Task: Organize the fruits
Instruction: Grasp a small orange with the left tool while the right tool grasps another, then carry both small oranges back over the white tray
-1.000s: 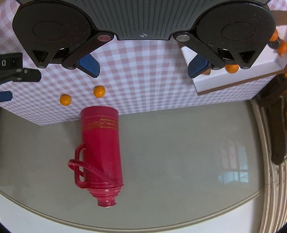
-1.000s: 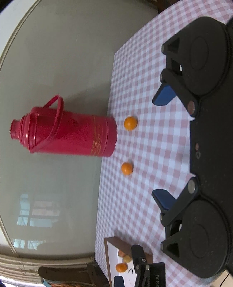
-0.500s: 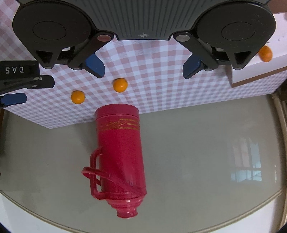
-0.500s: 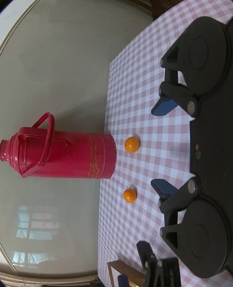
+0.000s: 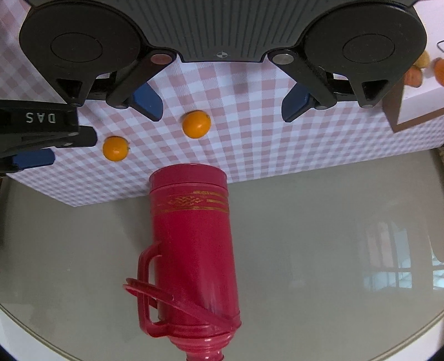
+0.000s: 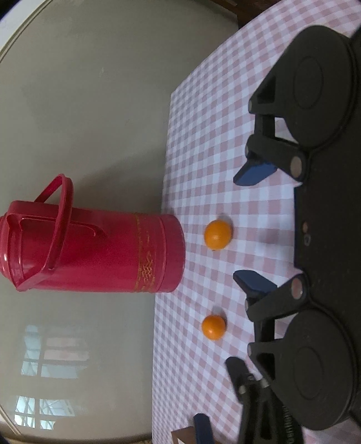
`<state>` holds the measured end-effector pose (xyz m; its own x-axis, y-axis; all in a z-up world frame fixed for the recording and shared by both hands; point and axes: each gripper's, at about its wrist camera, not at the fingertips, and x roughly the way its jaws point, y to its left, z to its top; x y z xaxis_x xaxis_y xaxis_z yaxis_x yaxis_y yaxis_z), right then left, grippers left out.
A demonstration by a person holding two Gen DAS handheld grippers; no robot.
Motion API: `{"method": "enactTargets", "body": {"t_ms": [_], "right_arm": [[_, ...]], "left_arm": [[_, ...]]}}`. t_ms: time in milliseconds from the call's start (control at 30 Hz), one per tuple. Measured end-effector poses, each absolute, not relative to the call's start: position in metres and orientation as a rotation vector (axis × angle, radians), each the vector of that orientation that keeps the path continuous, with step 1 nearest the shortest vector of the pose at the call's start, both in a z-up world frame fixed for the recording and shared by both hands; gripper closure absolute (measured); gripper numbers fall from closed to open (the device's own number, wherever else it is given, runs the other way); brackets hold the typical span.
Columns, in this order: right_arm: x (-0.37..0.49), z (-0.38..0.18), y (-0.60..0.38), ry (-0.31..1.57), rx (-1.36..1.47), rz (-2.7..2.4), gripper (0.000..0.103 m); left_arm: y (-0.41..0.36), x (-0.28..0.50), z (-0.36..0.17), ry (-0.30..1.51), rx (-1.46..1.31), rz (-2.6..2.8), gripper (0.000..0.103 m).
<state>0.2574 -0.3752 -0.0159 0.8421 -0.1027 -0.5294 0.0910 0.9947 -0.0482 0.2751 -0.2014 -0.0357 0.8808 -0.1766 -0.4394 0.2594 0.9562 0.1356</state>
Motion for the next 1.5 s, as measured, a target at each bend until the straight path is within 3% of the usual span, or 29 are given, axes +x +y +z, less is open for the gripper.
{"method": "enactTargets", "body": {"t_ms": [233,433,600,900,967,1067,1500], "right_arm": [[0.288,-0.022,-0.380,0.583,-0.007,-0.085,0.048],[0.309,-0.032,-0.386,0.617,0.023,-0.076,0.052],[0.320,-0.042,-0.386,0.637,0.018,-0.073,0.058],[0.331,-0.051,-0.395,0.652,0.048,-0.075,0.061],[0.332,-0.051,-0.394,0.644,0.046,-0.071,0.062],[0.332,-0.052,-0.392,0.649,0.042,-0.057,0.076],[0.319,-0.043,-0.396,0.637,0.054,-0.062,0.077]], "left_arm": [[-0.217,0.303,-0.046,0.477,0.224,-0.237,0.011],[-0.223,0.326,-0.051,0.554,0.198,-0.243,0.026],[-0.229,0.336,-0.054,0.564,0.173,-0.251,0.029],[-0.233,0.348,-0.056,0.597,0.146,-0.247,0.049],[-0.234,0.351,-0.058,0.618,0.143,-0.248,0.068],[-0.233,0.353,-0.058,0.626,0.134,-0.252,0.070],[-0.231,0.335,-0.056,0.604,0.139,-0.262,0.071]]}}
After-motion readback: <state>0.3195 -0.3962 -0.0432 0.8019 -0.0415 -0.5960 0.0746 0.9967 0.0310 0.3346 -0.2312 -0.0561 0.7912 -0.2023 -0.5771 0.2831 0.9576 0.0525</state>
